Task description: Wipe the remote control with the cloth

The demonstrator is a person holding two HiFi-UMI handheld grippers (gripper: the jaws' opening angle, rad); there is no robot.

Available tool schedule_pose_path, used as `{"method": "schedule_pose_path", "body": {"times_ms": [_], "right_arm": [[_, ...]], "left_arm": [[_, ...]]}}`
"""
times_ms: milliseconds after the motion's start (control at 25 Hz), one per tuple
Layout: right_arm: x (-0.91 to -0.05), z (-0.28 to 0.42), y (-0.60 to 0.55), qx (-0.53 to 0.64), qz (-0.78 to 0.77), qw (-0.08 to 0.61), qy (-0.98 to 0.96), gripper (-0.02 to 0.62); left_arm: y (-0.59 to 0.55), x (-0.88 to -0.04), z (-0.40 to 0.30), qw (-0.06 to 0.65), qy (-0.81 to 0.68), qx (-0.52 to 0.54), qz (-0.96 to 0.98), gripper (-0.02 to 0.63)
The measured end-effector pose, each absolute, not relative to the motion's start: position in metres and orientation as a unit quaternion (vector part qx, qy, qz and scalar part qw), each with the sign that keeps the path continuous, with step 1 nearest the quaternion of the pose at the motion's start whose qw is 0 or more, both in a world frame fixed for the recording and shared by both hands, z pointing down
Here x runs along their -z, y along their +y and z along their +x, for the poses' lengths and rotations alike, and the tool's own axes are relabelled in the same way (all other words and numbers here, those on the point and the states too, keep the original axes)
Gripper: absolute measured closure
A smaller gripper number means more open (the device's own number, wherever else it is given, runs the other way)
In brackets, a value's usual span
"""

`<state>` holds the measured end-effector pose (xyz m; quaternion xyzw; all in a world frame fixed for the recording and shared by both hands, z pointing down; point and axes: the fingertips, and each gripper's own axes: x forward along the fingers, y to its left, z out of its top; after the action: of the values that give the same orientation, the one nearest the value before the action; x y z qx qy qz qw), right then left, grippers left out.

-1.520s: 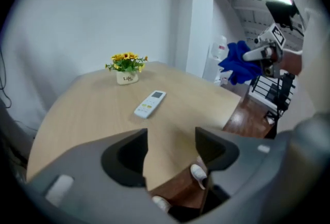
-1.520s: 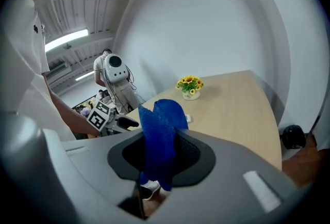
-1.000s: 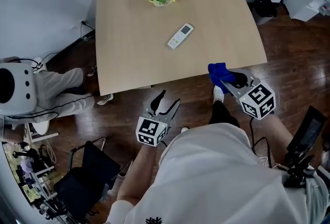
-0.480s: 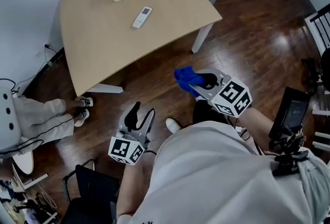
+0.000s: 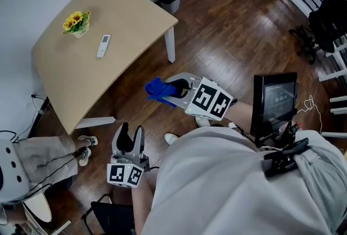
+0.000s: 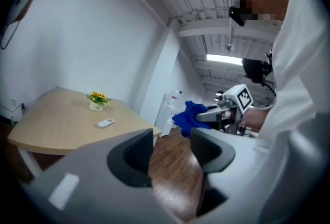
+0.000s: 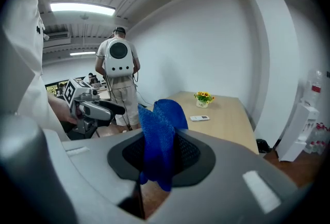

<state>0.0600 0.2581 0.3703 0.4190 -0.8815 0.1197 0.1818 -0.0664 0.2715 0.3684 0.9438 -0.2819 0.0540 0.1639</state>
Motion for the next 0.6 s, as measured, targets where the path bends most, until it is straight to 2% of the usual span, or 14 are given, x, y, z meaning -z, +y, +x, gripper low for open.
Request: {"method": "schedule_pose_path", "body": {"times_ms": [200,600], "right_arm": [[-0.353,0.089,0.291,-0.116,0.414,0.172,-0.886,0.508],[-0.356,0.114,0.305,-0.113,0.426,0.151,-0.885,0.508]], "left_arm": [[0.297,-0.341,-0.020,0.138,-0.269,-0.062,0.951,0.359],[0.319,-0.360,-0.001,0.123,-0.257,-0.107,0.953,0.359]]}}
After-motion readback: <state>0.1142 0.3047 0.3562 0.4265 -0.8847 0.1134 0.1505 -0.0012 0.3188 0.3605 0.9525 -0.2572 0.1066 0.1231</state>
